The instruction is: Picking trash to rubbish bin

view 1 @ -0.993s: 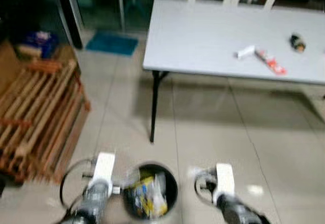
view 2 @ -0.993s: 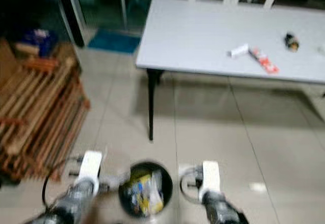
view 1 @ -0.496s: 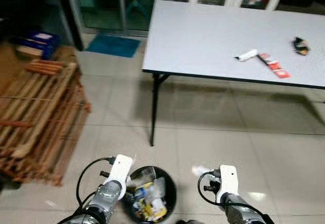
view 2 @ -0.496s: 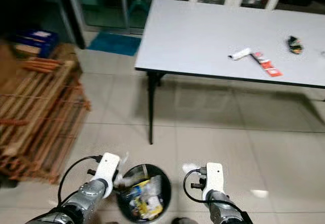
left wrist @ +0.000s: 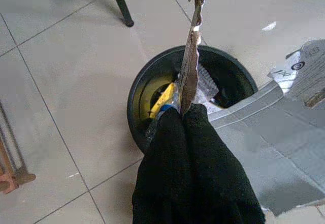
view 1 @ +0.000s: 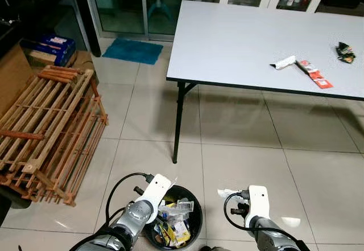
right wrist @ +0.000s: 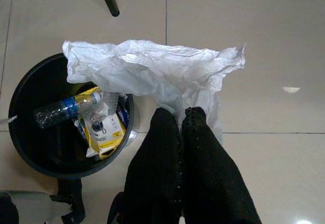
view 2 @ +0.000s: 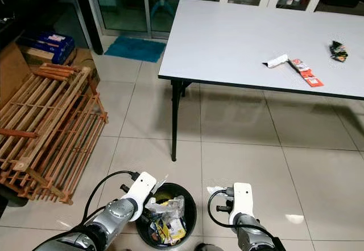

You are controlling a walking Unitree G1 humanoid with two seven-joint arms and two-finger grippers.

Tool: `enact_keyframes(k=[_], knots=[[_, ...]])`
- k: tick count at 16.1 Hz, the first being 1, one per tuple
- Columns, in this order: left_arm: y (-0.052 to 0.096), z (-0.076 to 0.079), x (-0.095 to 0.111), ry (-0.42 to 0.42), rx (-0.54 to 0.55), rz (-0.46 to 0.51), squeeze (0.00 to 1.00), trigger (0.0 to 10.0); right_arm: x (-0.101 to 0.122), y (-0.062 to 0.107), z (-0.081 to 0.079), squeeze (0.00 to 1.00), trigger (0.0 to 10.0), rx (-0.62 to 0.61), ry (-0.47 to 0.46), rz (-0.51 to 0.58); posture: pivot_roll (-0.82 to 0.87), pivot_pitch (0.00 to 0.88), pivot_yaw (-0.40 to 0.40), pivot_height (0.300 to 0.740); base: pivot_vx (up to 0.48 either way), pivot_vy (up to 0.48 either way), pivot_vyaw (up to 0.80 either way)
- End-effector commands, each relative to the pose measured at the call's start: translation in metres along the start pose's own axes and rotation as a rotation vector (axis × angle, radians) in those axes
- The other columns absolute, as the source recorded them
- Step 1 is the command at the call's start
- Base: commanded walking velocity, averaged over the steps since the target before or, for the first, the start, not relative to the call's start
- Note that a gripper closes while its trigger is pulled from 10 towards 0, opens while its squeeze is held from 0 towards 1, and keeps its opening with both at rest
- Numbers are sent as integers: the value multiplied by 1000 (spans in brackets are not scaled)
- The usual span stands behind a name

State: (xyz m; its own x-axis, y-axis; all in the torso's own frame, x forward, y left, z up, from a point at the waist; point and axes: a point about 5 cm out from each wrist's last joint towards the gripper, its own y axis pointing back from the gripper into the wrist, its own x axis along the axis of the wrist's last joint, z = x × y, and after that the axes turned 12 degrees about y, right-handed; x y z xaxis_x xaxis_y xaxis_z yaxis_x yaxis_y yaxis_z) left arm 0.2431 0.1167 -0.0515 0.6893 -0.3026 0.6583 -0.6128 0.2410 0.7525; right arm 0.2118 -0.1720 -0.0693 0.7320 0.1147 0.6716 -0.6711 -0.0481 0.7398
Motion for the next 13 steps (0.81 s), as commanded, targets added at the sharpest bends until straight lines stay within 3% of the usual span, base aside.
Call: enact_keyframes(k=[1,6,7,13], knots=[[0,1,-1,-17,0,-8,0,10000,-3,1,3,0,10000,-8,-3,-11,-19,75,-47,740,0,0,0],[0,-2,-1,-29,19,-3,0,10000,-5,1,3,0,10000,-7,0,-14,-26,79,-46,740,0,0,0],[0,-1,0,-25,14,-2,1000,10000,-5,2,3,0,10000,-8,1,-15,-26,81,-47,740,0,0,0],[0,0,2,-22,10,8,1000,10000,-5,1,3,0,10000,-3,8,-15,-23,80,-48,740,0,0,0]])
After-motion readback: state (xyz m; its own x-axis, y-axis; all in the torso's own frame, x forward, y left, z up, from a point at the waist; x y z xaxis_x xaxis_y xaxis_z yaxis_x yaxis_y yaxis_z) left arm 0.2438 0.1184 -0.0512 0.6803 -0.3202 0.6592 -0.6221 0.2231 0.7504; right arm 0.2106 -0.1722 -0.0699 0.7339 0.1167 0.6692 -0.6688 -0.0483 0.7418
